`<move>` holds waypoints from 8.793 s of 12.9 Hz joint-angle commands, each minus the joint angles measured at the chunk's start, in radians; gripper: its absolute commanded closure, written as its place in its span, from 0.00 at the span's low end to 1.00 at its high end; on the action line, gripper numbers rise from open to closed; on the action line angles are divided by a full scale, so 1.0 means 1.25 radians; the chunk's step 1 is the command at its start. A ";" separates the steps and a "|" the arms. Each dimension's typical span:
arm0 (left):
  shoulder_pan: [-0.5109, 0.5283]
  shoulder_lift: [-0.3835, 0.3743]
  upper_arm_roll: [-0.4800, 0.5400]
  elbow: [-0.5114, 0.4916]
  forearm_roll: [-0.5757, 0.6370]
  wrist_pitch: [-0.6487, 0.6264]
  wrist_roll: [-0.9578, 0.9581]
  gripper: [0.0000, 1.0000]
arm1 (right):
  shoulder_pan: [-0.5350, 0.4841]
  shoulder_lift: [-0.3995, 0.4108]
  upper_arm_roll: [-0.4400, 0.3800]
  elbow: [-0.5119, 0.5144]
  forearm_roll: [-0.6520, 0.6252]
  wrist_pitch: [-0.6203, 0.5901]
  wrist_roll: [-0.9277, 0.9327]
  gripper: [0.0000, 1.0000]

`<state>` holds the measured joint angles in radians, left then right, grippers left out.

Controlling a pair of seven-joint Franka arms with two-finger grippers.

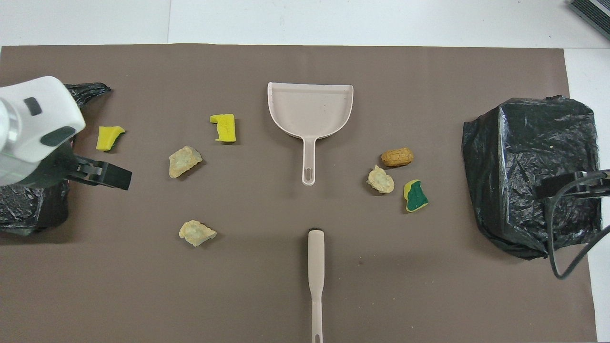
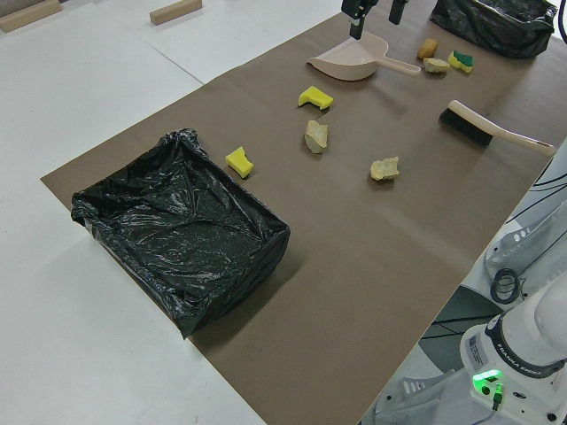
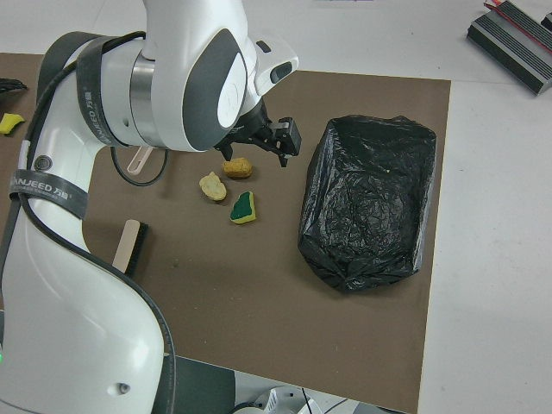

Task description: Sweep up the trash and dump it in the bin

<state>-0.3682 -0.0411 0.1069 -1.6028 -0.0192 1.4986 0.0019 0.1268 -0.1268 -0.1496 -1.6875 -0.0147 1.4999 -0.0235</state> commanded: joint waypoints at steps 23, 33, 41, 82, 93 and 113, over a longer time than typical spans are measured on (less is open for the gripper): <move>-0.691 0.047 0.007 -0.545 0.003 0.603 -0.668 0.00 | 0.112 0.251 0.015 -0.018 0.031 0.255 0.119 0.00; -0.681 0.044 0.007 -0.540 -0.003 0.577 -0.667 0.72 | 0.115 0.265 0.017 -0.031 0.035 0.285 0.129 0.00; -0.546 -0.061 0.018 -0.517 -0.017 0.383 -0.653 1.00 | 0.155 0.267 0.017 -0.015 0.083 0.285 0.171 0.00; 0.015 0.148 0.014 -0.295 0.035 0.349 -0.121 1.00 | 0.335 0.408 0.025 0.052 0.137 0.334 -0.183 1.00; 0.020 0.094 0.013 -0.453 0.037 0.491 -0.264 1.00 | 0.380 0.316 0.028 -0.143 0.038 0.433 -0.462 1.00; -0.082 0.194 0.013 -0.204 -0.017 0.368 0.007 1.00 | 0.416 0.278 0.028 -0.211 -0.023 0.471 -0.363 1.00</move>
<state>-0.5344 0.1265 0.1296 -1.9472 -0.0975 1.9823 -0.0756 0.6532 0.2525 -0.1221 -1.9142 -0.0238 2.0663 -0.5183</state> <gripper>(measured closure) 0.744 0.678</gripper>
